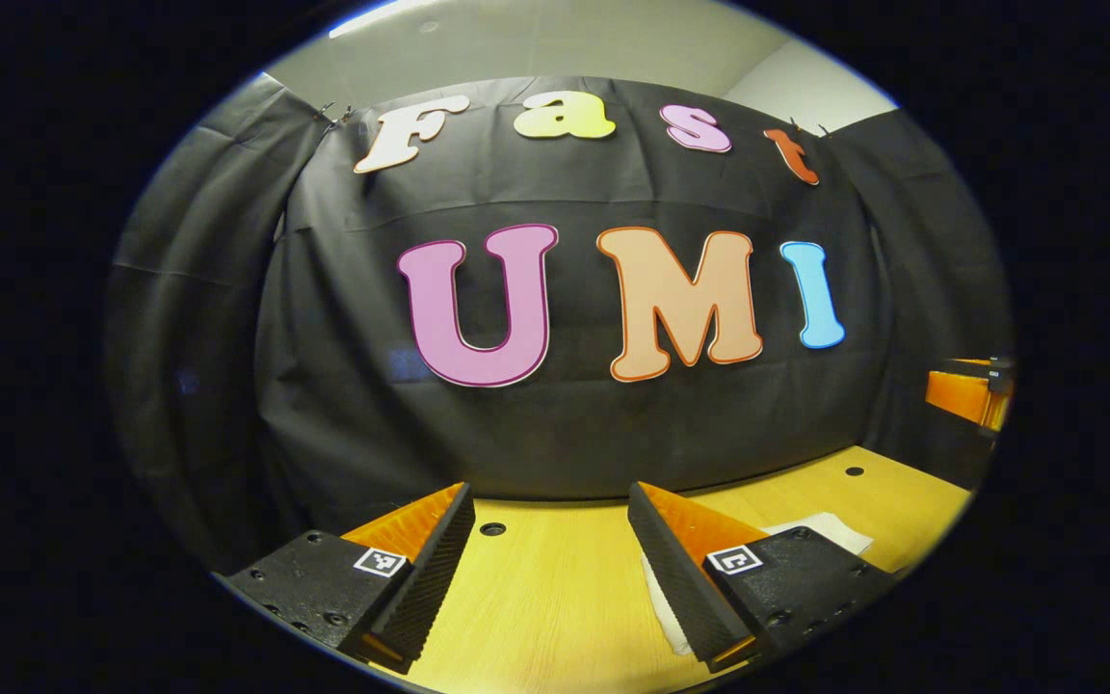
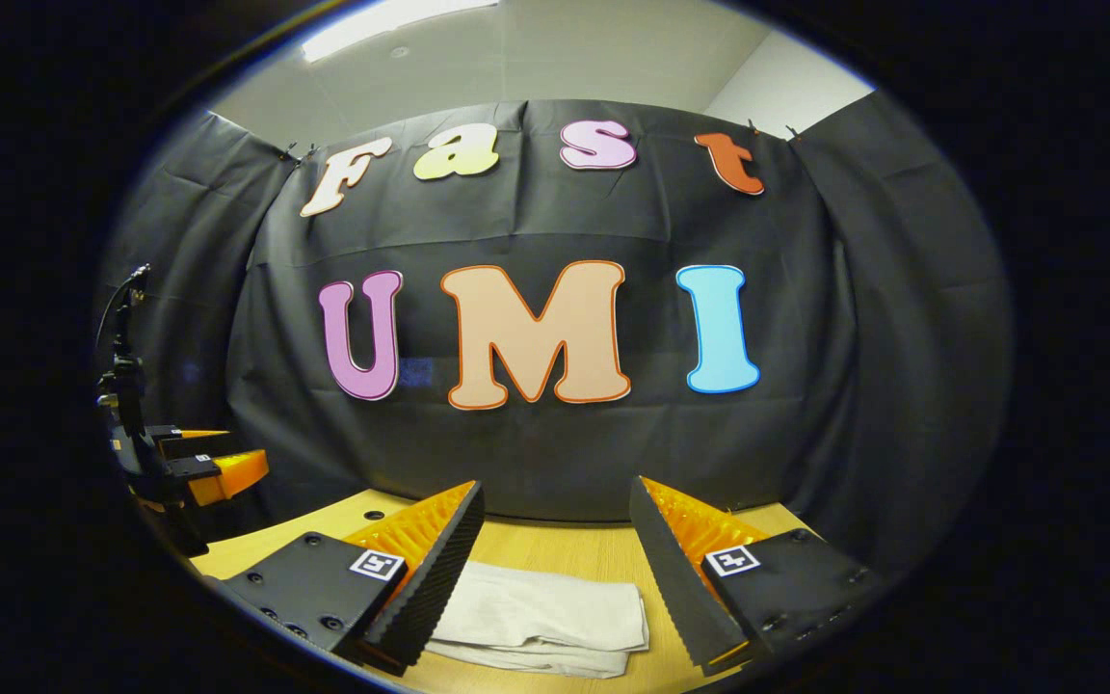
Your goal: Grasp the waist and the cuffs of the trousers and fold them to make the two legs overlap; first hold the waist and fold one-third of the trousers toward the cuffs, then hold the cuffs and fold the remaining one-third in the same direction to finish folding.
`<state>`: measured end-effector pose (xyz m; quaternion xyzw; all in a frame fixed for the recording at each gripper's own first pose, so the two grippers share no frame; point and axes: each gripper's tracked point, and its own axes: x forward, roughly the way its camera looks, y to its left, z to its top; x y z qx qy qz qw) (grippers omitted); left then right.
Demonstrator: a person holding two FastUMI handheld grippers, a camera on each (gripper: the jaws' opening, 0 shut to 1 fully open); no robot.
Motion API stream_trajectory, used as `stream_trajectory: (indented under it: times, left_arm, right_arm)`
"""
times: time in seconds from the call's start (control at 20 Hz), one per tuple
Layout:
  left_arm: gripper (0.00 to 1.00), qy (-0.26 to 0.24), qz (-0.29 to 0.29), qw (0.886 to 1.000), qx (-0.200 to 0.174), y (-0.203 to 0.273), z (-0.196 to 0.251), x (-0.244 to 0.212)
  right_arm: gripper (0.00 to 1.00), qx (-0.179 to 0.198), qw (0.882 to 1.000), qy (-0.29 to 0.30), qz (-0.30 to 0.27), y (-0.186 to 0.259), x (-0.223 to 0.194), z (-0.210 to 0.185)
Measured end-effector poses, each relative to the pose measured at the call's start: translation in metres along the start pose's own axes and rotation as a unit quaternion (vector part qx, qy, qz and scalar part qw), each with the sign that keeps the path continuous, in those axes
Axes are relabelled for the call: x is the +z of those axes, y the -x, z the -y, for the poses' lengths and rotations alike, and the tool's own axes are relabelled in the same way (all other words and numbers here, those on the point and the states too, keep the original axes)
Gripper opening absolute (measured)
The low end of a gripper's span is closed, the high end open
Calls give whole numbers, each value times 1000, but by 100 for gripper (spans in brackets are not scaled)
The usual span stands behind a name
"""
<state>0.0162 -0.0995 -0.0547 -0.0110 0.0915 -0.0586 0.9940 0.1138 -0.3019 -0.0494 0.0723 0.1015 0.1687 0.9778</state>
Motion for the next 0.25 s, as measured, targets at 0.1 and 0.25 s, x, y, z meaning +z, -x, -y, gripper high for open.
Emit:
stream_trajectory:
  times: [0.1, 0.25]
  left_arm:
    - [96, 1, -2, 1000, 0, 3, -4, -1]
    - [96, 0, -2, 1000, -4, 5, -6, -2]
  right_arm:
    - [98, -3, 1000, 4, -2, 0, -3, -2]
    - [98, -5, 1000, 5, 0, 1, 1, -4]
